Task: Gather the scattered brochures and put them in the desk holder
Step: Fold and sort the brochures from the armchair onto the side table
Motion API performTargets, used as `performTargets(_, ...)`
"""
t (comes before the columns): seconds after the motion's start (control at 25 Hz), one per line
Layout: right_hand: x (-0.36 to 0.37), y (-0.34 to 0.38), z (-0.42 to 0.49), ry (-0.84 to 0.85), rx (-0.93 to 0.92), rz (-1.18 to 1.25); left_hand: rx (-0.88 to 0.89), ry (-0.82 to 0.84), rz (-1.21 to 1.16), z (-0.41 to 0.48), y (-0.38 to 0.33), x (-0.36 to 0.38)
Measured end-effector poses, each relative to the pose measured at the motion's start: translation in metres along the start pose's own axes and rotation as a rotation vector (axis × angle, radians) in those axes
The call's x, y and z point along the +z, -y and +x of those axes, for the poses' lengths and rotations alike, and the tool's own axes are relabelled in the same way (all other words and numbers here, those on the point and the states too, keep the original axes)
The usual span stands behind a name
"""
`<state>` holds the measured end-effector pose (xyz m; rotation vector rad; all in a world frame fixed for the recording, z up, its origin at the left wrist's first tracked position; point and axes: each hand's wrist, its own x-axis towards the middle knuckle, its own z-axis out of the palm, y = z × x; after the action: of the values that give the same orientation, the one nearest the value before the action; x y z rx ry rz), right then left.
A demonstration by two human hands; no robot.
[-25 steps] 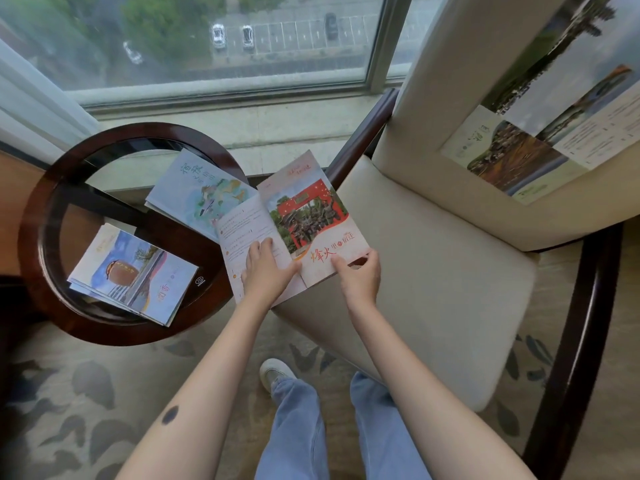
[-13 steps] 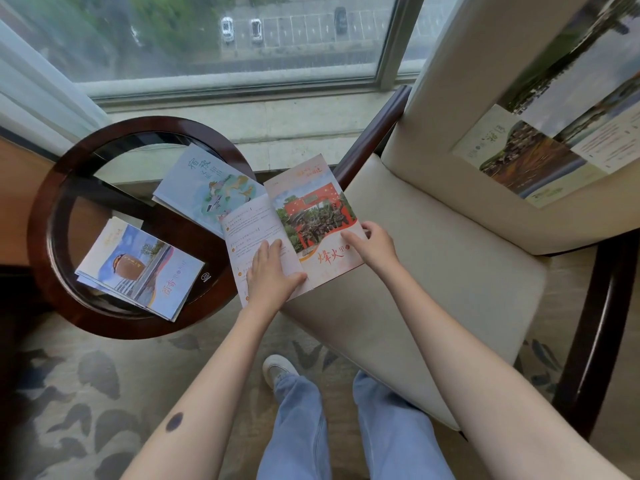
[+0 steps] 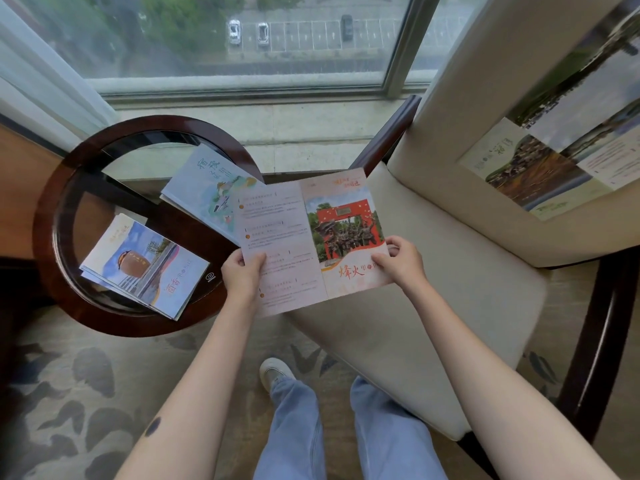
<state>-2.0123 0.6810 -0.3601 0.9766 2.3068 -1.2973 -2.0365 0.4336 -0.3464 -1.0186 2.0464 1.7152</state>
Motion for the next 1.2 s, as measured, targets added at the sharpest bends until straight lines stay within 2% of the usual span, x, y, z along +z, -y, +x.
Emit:
performTargets(0.08, 0.000, 0.004, -0.003, -0.011, -0.035, 0.157, 0.109, 0.046, -0.130, 0.000, -0.009, -0.003)
performTargets(0.2, -0.006, 0.014, -0.003, 0.032, -0.057, 0.419, 0.220, 0.212, -0.354, 0.003, -0.023, -0.013)
performTargets(0.44, -0.009, 0.036, -0.003, -0.030, -0.253, 0.442, 0.291, 0.362, -0.393, 0.000, -0.029, -0.025)
performTargets(0.88, -0.004, 0.052, -0.005, -0.043, -0.317, 0.475, 0.310, 0.269, -0.380, 0.003, -0.032, -0.033)
performTargets(1.04, -0.004, 0.051, -0.012, -0.088, -0.362, 0.598, 0.426, 0.164, -0.246, 0.000, -0.033, -0.031)
performTargets(1.12, -0.004, 0.053, -0.013, -0.058, -0.384, 0.634, 0.501, 0.121, -0.151, -0.001, -0.040, -0.028)
performTargets(1.2, -0.006, 0.056, -0.013, -0.017, -0.418, 0.679, 0.558, 0.064, -0.150, 0.000, -0.052, -0.025)
